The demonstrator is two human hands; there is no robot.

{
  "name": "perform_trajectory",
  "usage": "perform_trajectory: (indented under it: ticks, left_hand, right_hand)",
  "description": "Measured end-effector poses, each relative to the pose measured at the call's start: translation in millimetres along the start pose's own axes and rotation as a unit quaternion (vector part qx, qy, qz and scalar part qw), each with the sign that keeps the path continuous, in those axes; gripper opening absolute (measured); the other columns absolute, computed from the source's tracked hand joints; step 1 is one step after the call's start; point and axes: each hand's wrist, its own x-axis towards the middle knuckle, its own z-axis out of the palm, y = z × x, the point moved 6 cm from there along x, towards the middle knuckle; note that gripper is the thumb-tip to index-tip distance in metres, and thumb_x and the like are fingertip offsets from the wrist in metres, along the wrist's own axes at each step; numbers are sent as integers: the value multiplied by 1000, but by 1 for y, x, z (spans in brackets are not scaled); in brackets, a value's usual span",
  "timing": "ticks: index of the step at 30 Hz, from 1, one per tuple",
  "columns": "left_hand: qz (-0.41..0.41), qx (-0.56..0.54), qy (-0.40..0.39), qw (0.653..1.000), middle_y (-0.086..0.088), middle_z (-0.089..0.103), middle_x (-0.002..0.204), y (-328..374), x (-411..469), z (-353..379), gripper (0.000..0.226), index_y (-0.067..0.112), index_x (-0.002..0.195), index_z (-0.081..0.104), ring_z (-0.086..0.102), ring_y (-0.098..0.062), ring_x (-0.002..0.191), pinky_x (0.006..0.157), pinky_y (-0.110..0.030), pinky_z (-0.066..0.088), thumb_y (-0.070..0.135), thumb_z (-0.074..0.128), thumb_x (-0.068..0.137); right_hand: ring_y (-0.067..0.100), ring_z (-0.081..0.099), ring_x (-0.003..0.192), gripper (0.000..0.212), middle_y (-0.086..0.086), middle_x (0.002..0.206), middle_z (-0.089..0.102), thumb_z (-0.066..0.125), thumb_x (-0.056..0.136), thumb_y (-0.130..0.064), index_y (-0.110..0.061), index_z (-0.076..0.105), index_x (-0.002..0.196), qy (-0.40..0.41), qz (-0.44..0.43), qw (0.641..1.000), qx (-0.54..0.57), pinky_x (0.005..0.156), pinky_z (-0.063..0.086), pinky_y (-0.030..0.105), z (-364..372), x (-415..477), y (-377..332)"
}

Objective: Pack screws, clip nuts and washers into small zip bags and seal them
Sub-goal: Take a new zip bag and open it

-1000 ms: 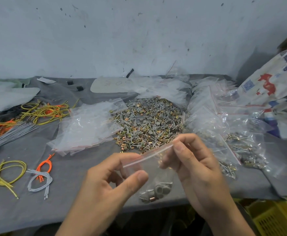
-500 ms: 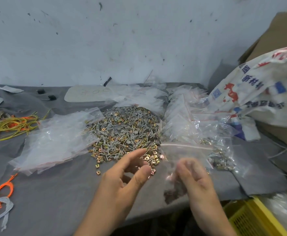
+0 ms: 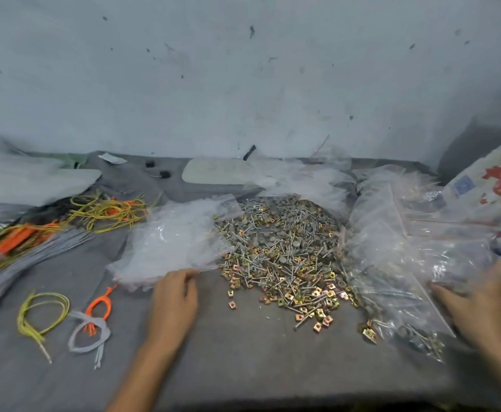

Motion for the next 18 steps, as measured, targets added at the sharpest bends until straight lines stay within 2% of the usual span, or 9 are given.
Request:
perform_trajectory:
  ticks: [1, 3, 5, 8, 10, 12, 14, 16, 18]
  left_hand:
    - [17, 40, 1, 999, -12, 72, 106, 0, 7, -1, 20, 7, 106, 74, 64, -34, 99, 92, -46, 49, 1, 64, 90]
    - [42, 108, 4, 993, -10, 71, 109, 5, 19, -3, 20, 11, 108, 74, 62, -35, 100, 89, -44, 48, 7, 65, 91]
    - [59, 151, 24, 987, -5, 69, 112, 14, 29, -3, 21, 15, 110, 74, 58, -33, 104, 86, -44, 46, 13, 69, 89]
    - [113, 191, 41, 974, -1, 67, 116, 40, 42, 5, 24, 19, 111, 73, 52, -31, 112, 89, -44, 41, 16, 70, 87]
    - [127, 203, -13, 971, -3, 64, 128, 49, 54, 22, 33, 17, 124, 67, 51, -29, 121, 98, -42, 38, 14, 61, 92]
    - [94, 227, -89, 965, -5, 57, 139, 46, 64, 40, 41, 16, 137, 55, 50, -27, 127, 104, -40, 35, 17, 51, 96]
    - [56, 260, -151, 952, -7, 62, 129, 39, 68, 49, 34, 16, 131, 55, 56, -28, 116, 96, -40, 38, 18, 47, 97]
    - [57, 283, -157, 945, -6, 66, 113, 35, 68, 48, 24, 18, 114, 61, 60, -28, 102, 82, -38, 37, 16, 46, 96]
    - [61, 277, -136, 949, -5, 66, 104, 31, 67, 42, 20, 19, 105, 64, 58, -27, 94, 78, -37, 38, 17, 46, 97]
  right_hand:
    - [49, 41, 128, 120, 29, 146, 39, 90, 63, -51, -18, 17, 153, 8, 20, 1000, 20, 102, 40, 69, -2, -7, 3]
    - [52, 44, 131, 121, 26, 149, 41, 80, 58, -78, -17, 31, 151, -25, 46, 998, 43, 104, 39, 70, 0, -16, 8]
    - [47, 44, 136, 119, 19, 152, 42, 71, 59, -87, -17, 37, 149, 2, 51, 994, 94, 109, 38, 64, -6, -29, 4]
    - [31, 51, 128, 99, 8, 144, 47, 70, 71, -64, -31, 28, 154, 105, -20, 976, 190, 109, 39, 38, -27, -84, -36]
    - [8, 59, 107, 84, -3, 125, 56, 72, 72, -45, -50, 34, 147, 32, -98, 957, 270, 91, 46, 13, -15, -130, -72]
    - [9, 64, 97, 76, -9, 114, 64, 79, 75, -24, -51, 44, 136, -61, -167, 944, 279, 81, 53, 19, 12, -175, -97]
    - [11, 67, 90, 76, -14, 106, 69, 84, 74, -7, -49, 53, 129, -119, -214, 932, 268, 75, 54, 22, 36, -213, -109]
    - [9, 67, 83, 72, -19, 101, 69, 86, 74, -7, -56, 59, 120, -175, -201, 925, 272, 70, 52, 13, 55, -240, -114]
    - [9, 67, 81, 69, -20, 100, 68, 85, 75, -9, -59, 59, 115, -213, -185, 919, 276, 72, 49, 11, 69, -255, -117]
